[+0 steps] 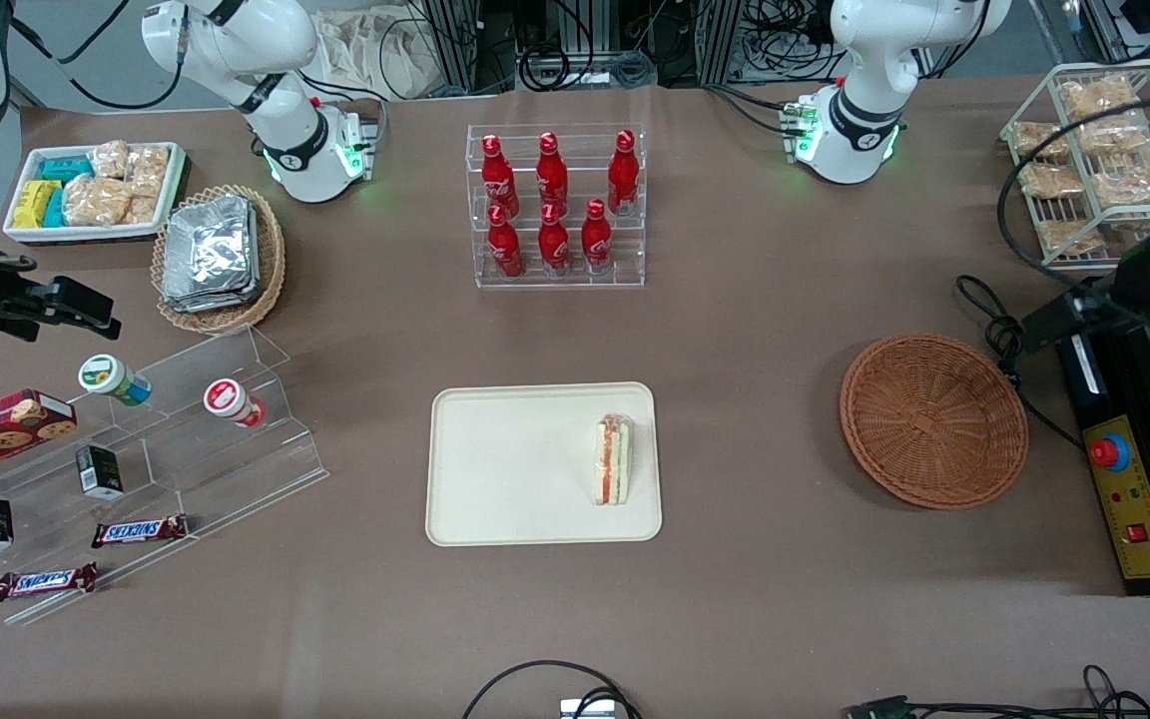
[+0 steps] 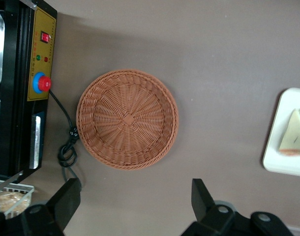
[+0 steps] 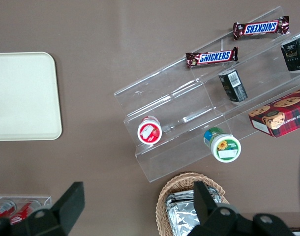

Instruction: Place sandwich from basket to tray

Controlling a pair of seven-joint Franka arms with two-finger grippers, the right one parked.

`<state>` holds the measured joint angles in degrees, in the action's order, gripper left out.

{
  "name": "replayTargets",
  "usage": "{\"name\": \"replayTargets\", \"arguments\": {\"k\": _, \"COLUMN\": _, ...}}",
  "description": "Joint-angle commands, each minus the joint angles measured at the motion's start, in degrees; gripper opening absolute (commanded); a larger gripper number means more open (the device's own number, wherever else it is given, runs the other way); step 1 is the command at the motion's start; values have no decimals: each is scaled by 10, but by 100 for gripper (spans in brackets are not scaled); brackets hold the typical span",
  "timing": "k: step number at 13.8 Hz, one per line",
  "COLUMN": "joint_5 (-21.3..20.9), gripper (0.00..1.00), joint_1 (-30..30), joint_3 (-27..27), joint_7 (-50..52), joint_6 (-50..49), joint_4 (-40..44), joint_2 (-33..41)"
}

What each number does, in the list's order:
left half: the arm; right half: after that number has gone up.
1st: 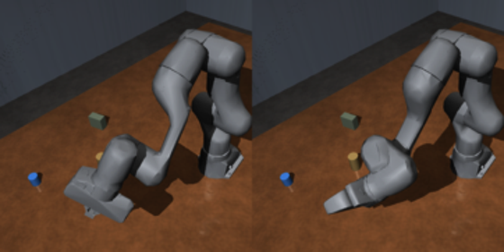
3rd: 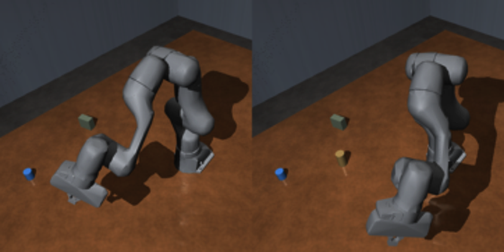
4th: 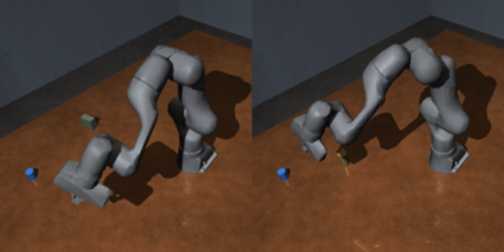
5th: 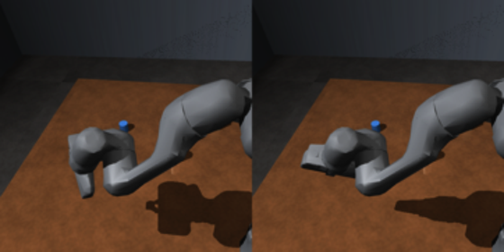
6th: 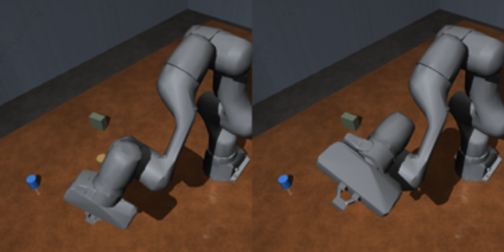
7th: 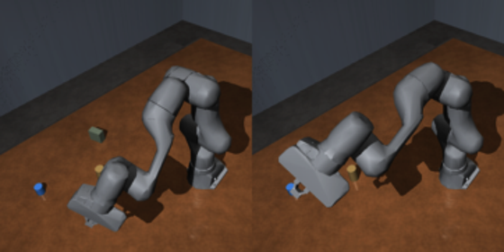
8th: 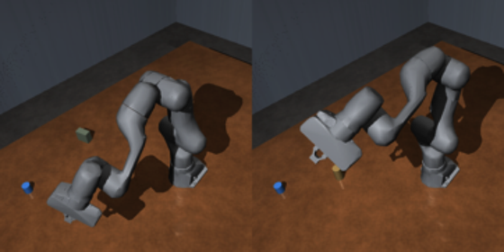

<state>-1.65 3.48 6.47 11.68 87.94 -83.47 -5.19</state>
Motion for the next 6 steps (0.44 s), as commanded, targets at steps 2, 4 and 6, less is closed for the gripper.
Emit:
{"name": "replayTargets", "arguments": {"k": 2, "joint_5": 12, "gripper": 100, "joint_1": 5, "joint_3": 0, "joint_7": -32, "joint_6": 10, "joint_4": -68, "joint_2": 77}}
{"name": "replayTargets", "arguments": {"k": 4, "joint_5": 29, "gripper": 100, "joint_1": 5, "joint_3": 0, "joint_7": -32, "joint_6": 7, "joint_4": -69, "joint_2": 84}}
{"name": "replayTargets", "arguments": {"k": 6, "joint_5": 29, "gripper": 100, "joint_1": 5, "joint_3": 1, "joint_7": -31, "joint_6": 6, "joint_4": -70, "joint_2": 84}}
